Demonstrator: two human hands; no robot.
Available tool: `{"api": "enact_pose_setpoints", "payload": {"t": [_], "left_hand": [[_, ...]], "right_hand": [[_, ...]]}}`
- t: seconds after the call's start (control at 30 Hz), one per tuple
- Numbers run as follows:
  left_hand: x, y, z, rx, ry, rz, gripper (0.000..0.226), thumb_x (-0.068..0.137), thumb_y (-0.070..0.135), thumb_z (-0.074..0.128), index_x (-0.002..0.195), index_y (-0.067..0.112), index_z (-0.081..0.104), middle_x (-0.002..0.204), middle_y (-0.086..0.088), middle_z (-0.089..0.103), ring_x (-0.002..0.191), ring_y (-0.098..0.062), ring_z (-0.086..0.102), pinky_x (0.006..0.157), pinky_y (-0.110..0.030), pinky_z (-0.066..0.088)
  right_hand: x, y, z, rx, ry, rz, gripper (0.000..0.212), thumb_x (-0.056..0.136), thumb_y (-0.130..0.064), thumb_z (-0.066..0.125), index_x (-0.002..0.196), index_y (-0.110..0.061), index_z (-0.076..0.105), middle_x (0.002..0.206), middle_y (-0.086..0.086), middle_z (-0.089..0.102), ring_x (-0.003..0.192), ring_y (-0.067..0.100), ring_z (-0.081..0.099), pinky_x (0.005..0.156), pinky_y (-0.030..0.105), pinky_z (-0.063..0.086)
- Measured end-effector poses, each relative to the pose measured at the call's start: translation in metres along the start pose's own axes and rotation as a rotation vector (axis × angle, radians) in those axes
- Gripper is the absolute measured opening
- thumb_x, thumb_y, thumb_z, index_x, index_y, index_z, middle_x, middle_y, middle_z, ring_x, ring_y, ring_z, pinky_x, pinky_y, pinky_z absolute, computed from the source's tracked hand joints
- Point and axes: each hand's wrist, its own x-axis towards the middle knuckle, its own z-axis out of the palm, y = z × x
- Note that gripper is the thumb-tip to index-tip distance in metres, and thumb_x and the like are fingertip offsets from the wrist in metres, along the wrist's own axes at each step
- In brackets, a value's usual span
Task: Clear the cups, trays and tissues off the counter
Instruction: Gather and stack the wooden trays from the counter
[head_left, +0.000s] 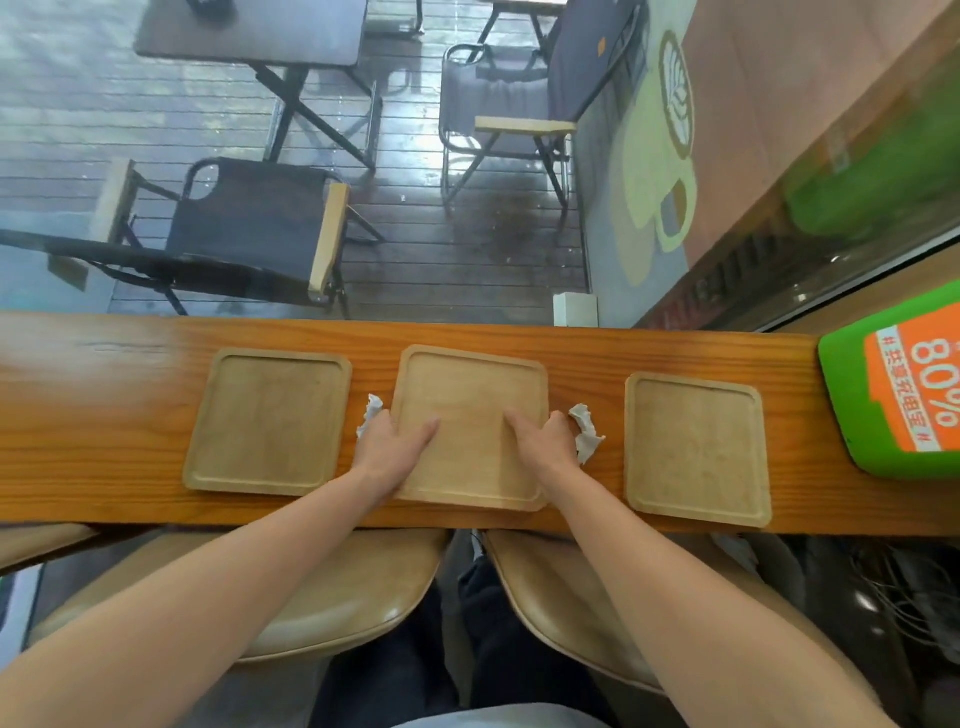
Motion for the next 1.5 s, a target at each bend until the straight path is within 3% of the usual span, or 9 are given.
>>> {"api": "enact_pose_setpoints", "payload": {"t": [0.13, 0.27, 0.4, 0.47, 0.63, 0.93, 1.17, 1.33, 1.5], "left_hand": [[-0.013, 0.009, -0.021, 0.0, 0.002, 0.073, 0.049, 0.088, 0.048, 0.07, 0.124, 0.017, 0.059, 0.117, 0.0, 0.067, 0.11, -0.023, 0.063, 0.094, -0.038, 0.052], [-0.02, 0.015, -0.055, -0.01, 0.027, 0.103, 0.053, 0.088, 0.047, 0.07, 0.125, 0.011, 0.059, 0.119, -0.004, 0.067, 0.1, -0.019, 0.06, 0.084, -0.032, 0.05], [-0.021, 0.012, -0.102, -0.072, -0.045, 0.118, 0.055, 0.089, 0.045, 0.069, 0.13, 0.01, 0.056, 0.121, -0.009, 0.067, 0.111, -0.027, 0.063, 0.097, -0.046, 0.053], [-0.017, 0.009, -0.13, -0.065, -0.071, 0.124, 0.054, 0.089, 0.046, 0.068, 0.128, 0.011, 0.055, 0.116, -0.006, 0.066, 0.107, -0.024, 0.063, 0.09, -0.041, 0.054], [0.0, -0.011, -0.19, -0.042, -0.072, 0.121, 0.044, 0.089, 0.05, 0.067, 0.116, 0.016, 0.057, 0.103, 0.0, 0.067, 0.089, -0.016, 0.064, 0.064, -0.027, 0.05], [0.017, -0.044, -0.257, -0.011, -0.098, 0.095, 0.028, 0.088, 0.053, 0.066, 0.094, 0.033, 0.046, 0.094, 0.008, 0.061, 0.081, -0.01, 0.061, 0.051, -0.021, 0.045], [0.038, -0.057, -0.275, 0.047, -0.18, 0.061, 0.052, 0.089, 0.047, 0.068, 0.127, 0.016, 0.049, 0.11, 0.001, 0.061, 0.097, -0.017, 0.061, 0.067, -0.028, 0.05], [0.049, -0.067, -0.276, 0.03, -0.233, -0.061, 0.052, 0.093, 0.032, 0.068, 0.134, 0.01, 0.044, 0.126, -0.01, 0.059, 0.114, -0.027, 0.06, 0.099, -0.046, 0.052], [0.055, -0.082, -0.269, 0.035, -0.159, -0.06, 0.042, 0.094, 0.02, 0.067, 0.13, 0.01, 0.047, 0.124, -0.011, 0.06, 0.114, -0.029, 0.059, 0.099, -0.045, 0.052]], "right_hand": [[-0.022, -0.012, 0.004, 0.065, 0.019, -0.054, 0.076, 0.09, -0.054, 0.065, 0.143, -0.008, 0.037, 0.135, 0.009, 0.054, 0.11, 0.024, 0.053, 0.085, 0.037, 0.045], [-0.044, -0.032, 0.017, 0.08, 0.02, -0.103, 0.064, 0.089, -0.054, 0.067, 0.131, -0.013, 0.043, 0.12, 0.003, 0.056, 0.094, 0.017, 0.055, 0.073, 0.033, 0.044], [-0.068, -0.06, 0.041, 0.077, 0.022, -0.126, 0.049, 0.088, -0.052, 0.068, 0.118, -0.018, 0.047, 0.101, -0.003, 0.059, 0.084, 0.013, 0.057, 0.058, 0.028, 0.043], [-0.079, -0.074, 0.057, 0.093, 0.011, -0.11, 0.046, 0.089, -0.049, 0.068, 0.118, -0.018, 0.05, 0.1, -0.003, 0.06, 0.084, 0.014, 0.058, 0.06, 0.031, 0.044], [-0.099, -0.1, 0.101, 0.166, -0.066, -0.05, 0.042, 0.095, -0.034, 0.067, 0.127, -0.009, 0.057, 0.108, 0.005, 0.067, 0.096, 0.025, 0.064, 0.085, 0.045, 0.055], [-0.113, -0.115, 0.171, 0.219, -0.054, -0.042, 0.045, 0.097, -0.028, 0.065, 0.135, -0.005, 0.054, 0.112, 0.009, 0.066, 0.101, 0.029, 0.063, 0.089, 0.047, 0.054], [-0.107, -0.113, 0.194, 0.232, -0.058, 0.0, 0.042, 0.097, -0.023, 0.064, 0.132, -0.003, 0.058, 0.118, 0.013, 0.068, 0.11, 0.035, 0.063, 0.101, 0.054, 0.051], [-0.108, -0.113, 0.206, 0.215, -0.131, 0.11, 0.076, 0.09, -0.038, 0.071, 0.151, -0.008, 0.036, 0.154, 0.014, 0.043, 0.14, 0.038, 0.04, 0.116, 0.053, 0.032], [-0.106, -0.113, 0.225, 0.229, -0.161, 0.14, 0.087, 0.089, -0.042, 0.071, 0.158, -0.015, 0.024, 0.156, 0.013, 0.039, 0.139, 0.037, 0.039, 0.11, 0.052, 0.034]]}}
